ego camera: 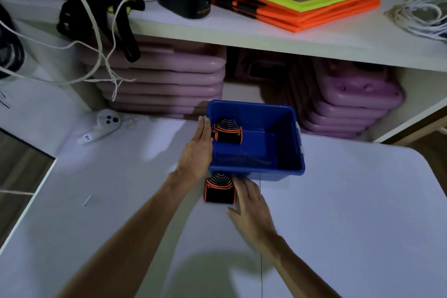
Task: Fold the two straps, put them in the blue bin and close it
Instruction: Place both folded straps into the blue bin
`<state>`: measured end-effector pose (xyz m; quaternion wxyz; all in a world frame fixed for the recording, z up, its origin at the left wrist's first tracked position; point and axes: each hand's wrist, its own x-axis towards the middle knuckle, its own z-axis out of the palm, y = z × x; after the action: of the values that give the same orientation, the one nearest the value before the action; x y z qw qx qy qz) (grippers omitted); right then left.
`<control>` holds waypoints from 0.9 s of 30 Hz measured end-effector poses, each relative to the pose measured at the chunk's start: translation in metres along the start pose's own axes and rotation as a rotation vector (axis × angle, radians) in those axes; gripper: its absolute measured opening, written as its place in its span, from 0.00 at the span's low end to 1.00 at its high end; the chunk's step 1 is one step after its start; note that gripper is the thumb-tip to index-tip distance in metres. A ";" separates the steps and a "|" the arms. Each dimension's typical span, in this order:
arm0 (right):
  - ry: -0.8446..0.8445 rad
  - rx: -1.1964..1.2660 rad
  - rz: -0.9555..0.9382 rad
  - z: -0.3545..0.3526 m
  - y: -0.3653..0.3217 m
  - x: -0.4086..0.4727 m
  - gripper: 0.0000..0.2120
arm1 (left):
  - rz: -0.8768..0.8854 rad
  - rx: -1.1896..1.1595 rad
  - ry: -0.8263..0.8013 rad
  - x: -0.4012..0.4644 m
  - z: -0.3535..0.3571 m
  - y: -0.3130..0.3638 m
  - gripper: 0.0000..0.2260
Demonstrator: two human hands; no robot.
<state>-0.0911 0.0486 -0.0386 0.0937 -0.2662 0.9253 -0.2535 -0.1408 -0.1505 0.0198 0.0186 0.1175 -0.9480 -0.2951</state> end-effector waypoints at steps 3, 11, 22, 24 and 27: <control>0.031 -0.053 -0.006 0.007 -0.003 0.009 0.37 | 0.013 -0.002 0.000 0.000 0.000 -0.001 0.27; 0.038 -0.061 -0.134 0.007 0.002 0.001 0.21 | 0.025 0.032 -0.016 -0.001 0.000 -0.002 0.27; -0.022 0.149 -0.190 -0.071 -0.011 -0.023 0.26 | 0.081 0.144 -0.039 0.004 0.007 -0.012 0.27; 0.075 0.220 -0.158 -0.100 -0.012 -0.013 0.27 | 0.057 0.136 -0.037 0.004 0.008 -0.013 0.29; 0.241 0.204 -0.097 -0.136 0.000 0.021 0.27 | 0.054 0.124 -0.016 0.004 0.008 -0.011 0.27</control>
<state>-0.1504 0.0946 0.0763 -0.0040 -0.2674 0.8853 -0.3804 -0.1434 -0.1556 0.0072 0.0116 0.0907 -0.9674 -0.2364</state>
